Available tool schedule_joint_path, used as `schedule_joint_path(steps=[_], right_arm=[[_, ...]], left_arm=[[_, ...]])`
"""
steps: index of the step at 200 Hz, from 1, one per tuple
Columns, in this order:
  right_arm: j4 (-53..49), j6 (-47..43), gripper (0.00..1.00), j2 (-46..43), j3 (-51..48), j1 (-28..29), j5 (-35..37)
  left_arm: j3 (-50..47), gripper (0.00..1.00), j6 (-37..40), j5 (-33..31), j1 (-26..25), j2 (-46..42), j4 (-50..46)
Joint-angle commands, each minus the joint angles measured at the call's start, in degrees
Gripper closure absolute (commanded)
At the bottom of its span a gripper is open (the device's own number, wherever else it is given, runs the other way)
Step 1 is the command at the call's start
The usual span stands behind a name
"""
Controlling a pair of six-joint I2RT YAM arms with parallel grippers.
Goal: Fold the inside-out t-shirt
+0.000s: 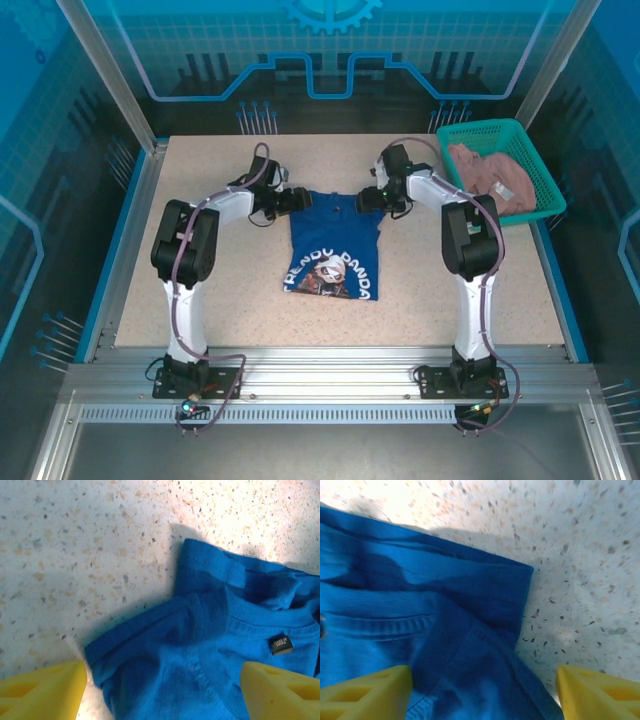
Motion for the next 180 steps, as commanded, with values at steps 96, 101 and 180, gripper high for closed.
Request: schedule_joint_path(steps=[96, 101, 180], right_arm=[[2.16, 4.03, 0.59, 7.22, 6.31, 1.43, -8.59], [2.14, 4.12, 0.61, 7.27, 6.56, 1.37, -8.66], [6.55, 6.48, 0.92, 8.74, 8.52, 0.45, -13.13]], left_arm=[[6.07, 0.53, 0.15, 11.07, -1.46, 8.61, -1.66], [6.41, 0.55, 0.14, 11.41, -1.51, 8.83, -1.65], [10.68, 0.91, -1.96, 15.53, -1.44, 12.20, 2.10]])
